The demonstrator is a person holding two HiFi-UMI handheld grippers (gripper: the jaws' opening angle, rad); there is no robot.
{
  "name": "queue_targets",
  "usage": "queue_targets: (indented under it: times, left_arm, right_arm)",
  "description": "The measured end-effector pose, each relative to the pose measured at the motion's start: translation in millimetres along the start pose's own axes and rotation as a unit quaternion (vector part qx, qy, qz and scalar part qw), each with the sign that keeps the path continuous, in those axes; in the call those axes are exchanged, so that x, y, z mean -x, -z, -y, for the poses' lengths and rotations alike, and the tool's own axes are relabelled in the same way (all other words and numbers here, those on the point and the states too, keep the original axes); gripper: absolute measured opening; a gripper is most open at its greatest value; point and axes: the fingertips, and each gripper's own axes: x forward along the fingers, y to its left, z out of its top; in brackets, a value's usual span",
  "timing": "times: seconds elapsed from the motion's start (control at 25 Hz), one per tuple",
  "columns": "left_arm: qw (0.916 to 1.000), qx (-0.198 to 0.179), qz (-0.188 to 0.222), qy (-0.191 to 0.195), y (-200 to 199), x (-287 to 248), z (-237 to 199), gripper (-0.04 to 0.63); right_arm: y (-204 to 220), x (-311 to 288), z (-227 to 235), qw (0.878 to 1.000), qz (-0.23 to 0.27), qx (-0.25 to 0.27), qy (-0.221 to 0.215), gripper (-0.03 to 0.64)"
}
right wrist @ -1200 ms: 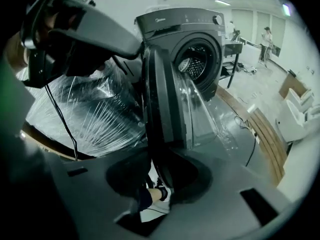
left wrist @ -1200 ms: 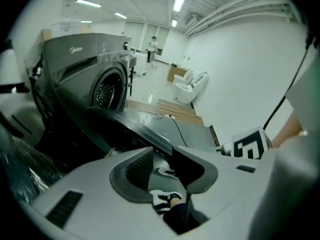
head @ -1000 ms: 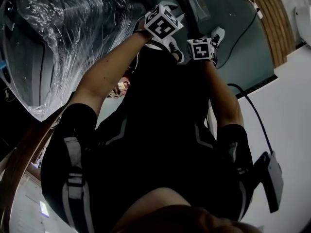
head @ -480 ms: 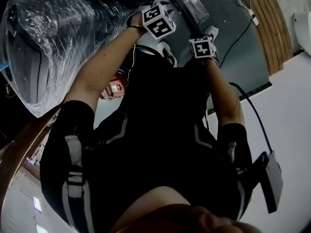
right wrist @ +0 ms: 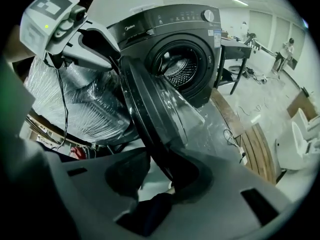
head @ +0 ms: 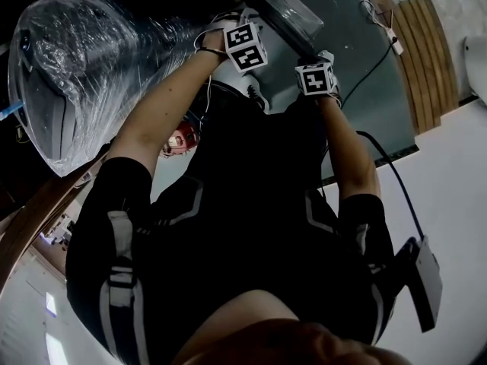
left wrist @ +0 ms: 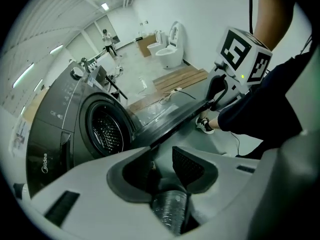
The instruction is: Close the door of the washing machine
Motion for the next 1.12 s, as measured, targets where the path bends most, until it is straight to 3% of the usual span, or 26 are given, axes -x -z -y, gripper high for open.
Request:
queue_targets:
  times: [0.16, 0.28, 0.44, 0.56, 0.84, 1.12]
  left_arm:
    - [0.9999, 0.000, -0.013, -0.007, -9, -7, -13, 0.123]
    - [0.9998, -0.003, -0.016, -0.012, -21, -13, -22, 0.123]
    - [0.9991, 0.022, -0.031, -0.018, -35, -20, -35, 0.123]
    - [0.9977, 0.047, -0.043, -0.022, -46, -22, -47, 0.123]
    - [0.9959, 0.058, -0.058, -0.038, -66, -23, -71, 0.123]
    - [0.9973, 0.012, -0.069, -0.019, -86, -41, -88, 0.123]
  right_arm:
    - [-17, 2, 25, 0.999, -0.007, 0.048, -0.002, 0.120]
    - [-33, 4, 54, 0.999, 0.002, 0.051, 0.010, 0.130]
    - [-51, 3, 90, 0.997, -0.007, 0.076, 0.018, 0.137]
    - [-67, 3, 108, 0.995, -0.006, 0.095, 0.010, 0.140]
    - [-95, 3, 133, 0.990, -0.025, 0.137, -0.016, 0.141]
    - [-117, -3, 164, 0.988, -0.027, 0.149, -0.015, 0.148]
